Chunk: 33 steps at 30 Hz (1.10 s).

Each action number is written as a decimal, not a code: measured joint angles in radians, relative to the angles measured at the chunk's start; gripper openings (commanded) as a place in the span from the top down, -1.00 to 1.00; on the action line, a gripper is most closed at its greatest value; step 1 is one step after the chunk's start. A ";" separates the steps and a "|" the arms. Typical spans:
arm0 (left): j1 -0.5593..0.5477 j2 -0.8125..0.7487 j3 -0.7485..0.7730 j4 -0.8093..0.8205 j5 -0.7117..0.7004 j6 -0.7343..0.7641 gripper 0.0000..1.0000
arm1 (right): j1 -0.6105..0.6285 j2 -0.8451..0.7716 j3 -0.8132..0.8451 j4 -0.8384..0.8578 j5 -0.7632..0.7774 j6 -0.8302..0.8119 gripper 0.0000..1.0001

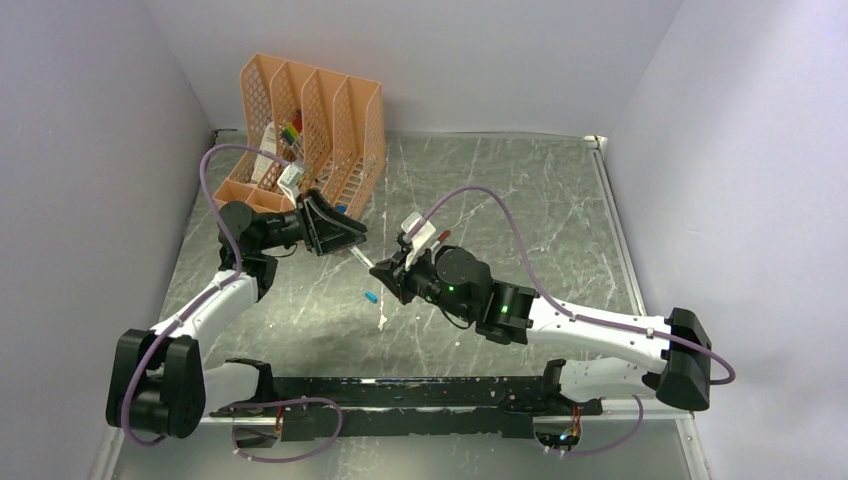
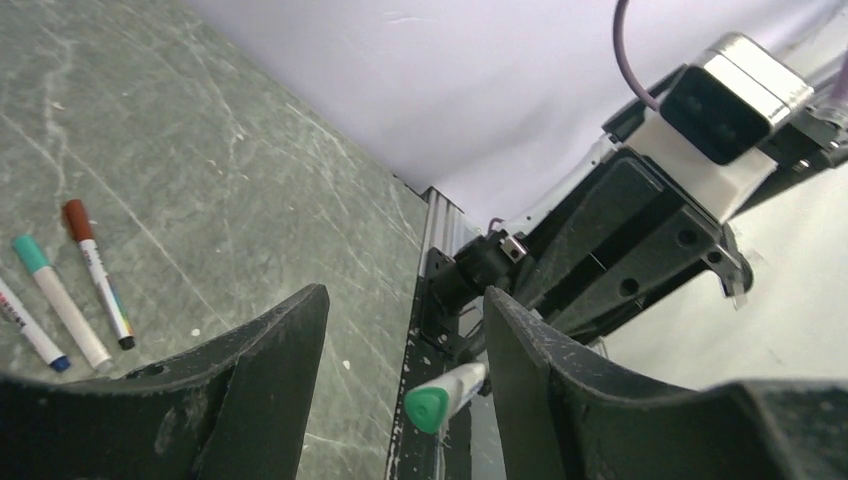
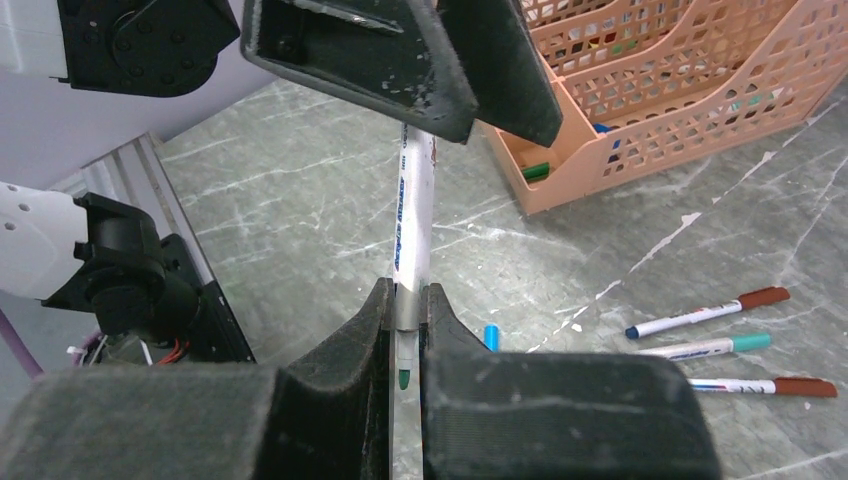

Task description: Insert the pens into the pen caps

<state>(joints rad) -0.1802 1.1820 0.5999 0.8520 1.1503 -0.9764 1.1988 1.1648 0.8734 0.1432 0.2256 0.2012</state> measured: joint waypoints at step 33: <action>-0.086 -0.137 -0.021 0.007 -0.180 0.139 0.86 | -0.028 -0.219 -0.249 0.156 0.264 0.262 -0.56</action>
<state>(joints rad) -0.2665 1.0454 0.5793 0.8593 0.9699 -0.8375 1.1709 0.9455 0.6239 0.2996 0.4892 0.4633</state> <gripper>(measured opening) 0.199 0.788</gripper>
